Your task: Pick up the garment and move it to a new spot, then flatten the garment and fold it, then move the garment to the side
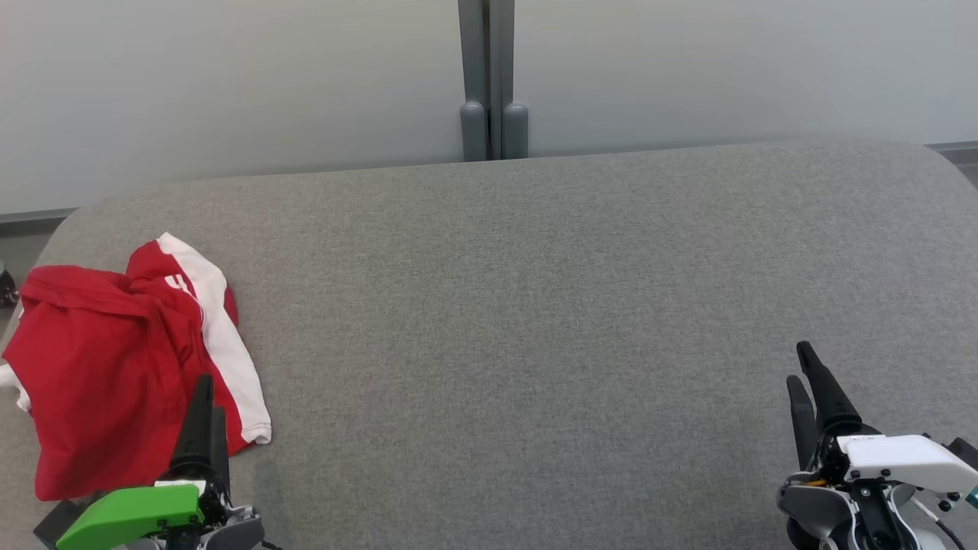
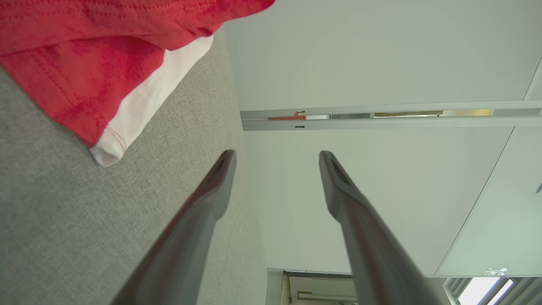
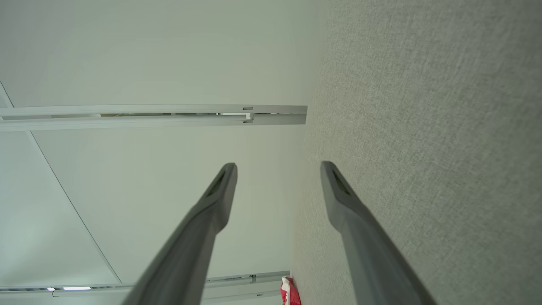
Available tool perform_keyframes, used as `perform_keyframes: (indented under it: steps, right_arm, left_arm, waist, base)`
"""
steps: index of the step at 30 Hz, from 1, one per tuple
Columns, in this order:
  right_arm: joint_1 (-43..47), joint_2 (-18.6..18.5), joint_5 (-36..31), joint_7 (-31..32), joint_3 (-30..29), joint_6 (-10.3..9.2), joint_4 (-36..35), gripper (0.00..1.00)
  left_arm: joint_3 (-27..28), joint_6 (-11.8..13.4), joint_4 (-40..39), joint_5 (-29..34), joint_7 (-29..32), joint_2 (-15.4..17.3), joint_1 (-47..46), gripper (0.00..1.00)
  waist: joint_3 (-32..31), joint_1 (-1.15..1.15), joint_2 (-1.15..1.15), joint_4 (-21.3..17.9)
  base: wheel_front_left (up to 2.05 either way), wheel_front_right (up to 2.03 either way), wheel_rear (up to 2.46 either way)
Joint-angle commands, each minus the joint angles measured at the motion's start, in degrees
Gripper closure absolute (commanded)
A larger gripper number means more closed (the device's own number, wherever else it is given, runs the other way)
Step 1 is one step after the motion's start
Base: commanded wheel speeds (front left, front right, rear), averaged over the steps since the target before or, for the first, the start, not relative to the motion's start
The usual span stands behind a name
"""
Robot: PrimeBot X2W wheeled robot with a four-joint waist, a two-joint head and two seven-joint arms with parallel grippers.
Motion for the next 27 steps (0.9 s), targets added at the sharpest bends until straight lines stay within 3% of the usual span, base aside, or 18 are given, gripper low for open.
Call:
perform_keyframes:
  steps: [1,16,27]
  right_arm:
    - [-0.21,-0.31,-1.71,-0.78,-0.25,0.01,-1.30,0.00]
    - [-1.11,-0.46,-25.04,-4.31,-1.60,0.02,-5.60,0.00]
    - [-1.45,-0.96,-43.12,-6.57,-1.36,0.02,-9.92,0.00]
  left_arm:
    - [0.24,-0.08,-1.16,1.47,-0.71,0.30,-0.42,0.00]
    - [3.14,0.15,-3.67,11.90,-4.24,0.41,-0.50,0.00]
    - [0.93,3.43,-9.44,23.74,-6.47,0.49,0.02,0.00]
  waist:
    - [-0.04,0.00,0.00,0.00]
    - [-0.31,0.00,0.00,-0.08]
    - [-0.22,0.00,0.00,-0.38]
  base:
    - [0.00,0.00,0.00]
    - [0.00,0.00,0.00]
    - [0.00,0.00,0.00]
